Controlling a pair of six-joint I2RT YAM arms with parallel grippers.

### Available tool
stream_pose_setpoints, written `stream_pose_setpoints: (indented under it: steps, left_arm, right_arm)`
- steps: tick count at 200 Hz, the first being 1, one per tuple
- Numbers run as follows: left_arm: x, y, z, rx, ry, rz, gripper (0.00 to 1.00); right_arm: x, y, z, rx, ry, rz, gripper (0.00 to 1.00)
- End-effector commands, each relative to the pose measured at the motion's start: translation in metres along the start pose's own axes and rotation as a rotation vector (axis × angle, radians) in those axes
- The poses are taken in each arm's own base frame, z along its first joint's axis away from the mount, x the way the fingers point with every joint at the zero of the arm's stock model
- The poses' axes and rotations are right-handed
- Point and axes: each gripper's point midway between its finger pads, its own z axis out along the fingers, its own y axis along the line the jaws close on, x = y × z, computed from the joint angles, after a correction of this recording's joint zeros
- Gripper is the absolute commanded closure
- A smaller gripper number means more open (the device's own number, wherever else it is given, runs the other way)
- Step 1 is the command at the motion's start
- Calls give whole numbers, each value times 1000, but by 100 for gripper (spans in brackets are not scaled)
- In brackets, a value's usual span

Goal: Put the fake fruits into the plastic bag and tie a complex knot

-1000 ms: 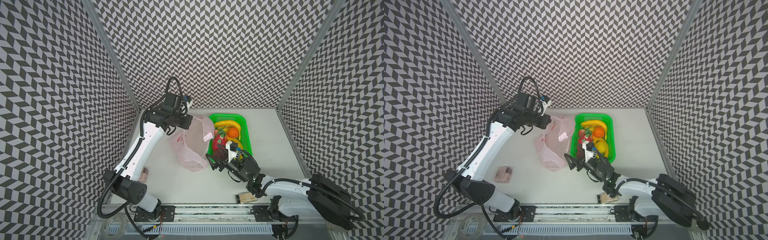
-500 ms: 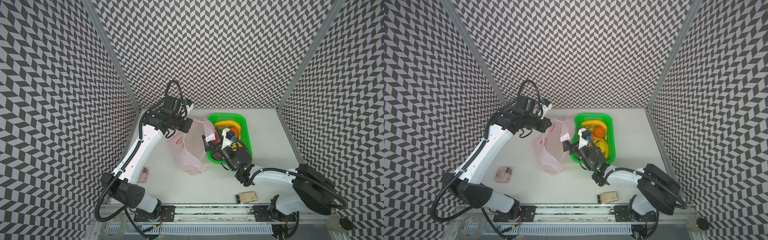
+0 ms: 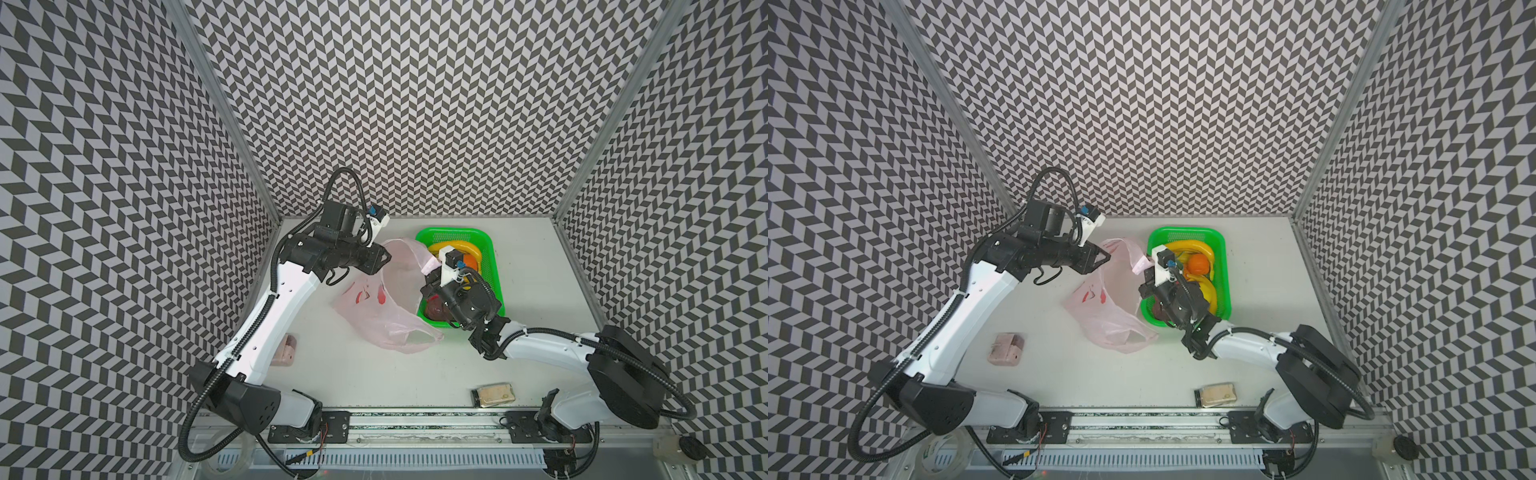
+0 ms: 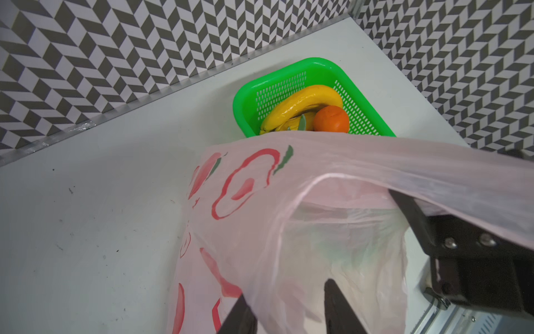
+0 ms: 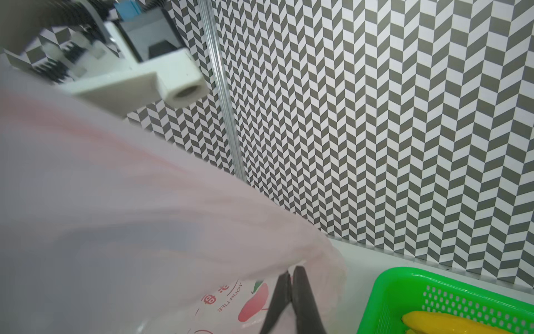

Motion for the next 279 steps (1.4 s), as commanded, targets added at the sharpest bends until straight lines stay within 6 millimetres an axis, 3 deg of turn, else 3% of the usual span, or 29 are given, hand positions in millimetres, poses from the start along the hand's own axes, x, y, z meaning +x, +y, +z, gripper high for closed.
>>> stream_pose_setpoints:
  steps: [1, 25, 55, 89, 129, 149, 179, 227, 263, 279]
  left_arm:
    - [-28, -28, -32, 109, -189, 10, 51]
    - [-27, -40, -53, 150, -304, -42, 44]
    - [0, -50, -57, 204, -431, -158, 40]
    - [40, -59, -38, 243, -487, -304, 36]
    - [61, -80, -4, 197, -486, -366, 21]
    - [62, -78, 13, 99, -468, -387, 16]
    - [62, -57, 29, -144, -440, -409, 14]
    - [51, -55, 56, -203, -423, -364, 13]
    - [51, -39, 66, -305, -410, -335, 19]
    - [47, -32, 66, -333, -417, -329, 28]
  right_arm:
    - [-23, 0, -2, 12, -38, -4, 100]
    - [-22, -1, -3, 14, -25, 14, 100]
    - [-22, 0, -5, 7, -22, 23, 100]
    - [-22, 0, -9, 0, -24, 34, 100]
    - [-21, 2, -9, -13, -16, 35, 100]
    - [-20, 2, -10, -16, -16, 43, 100]
    - [-20, 2, -12, -17, -14, 52, 100]
    - [-24, 0, -16, -12, -19, 64, 100]
    - [-22, 0, -18, -17, -5, 72, 100]
    - [-22, 1, -19, -21, 0, 83, 100]
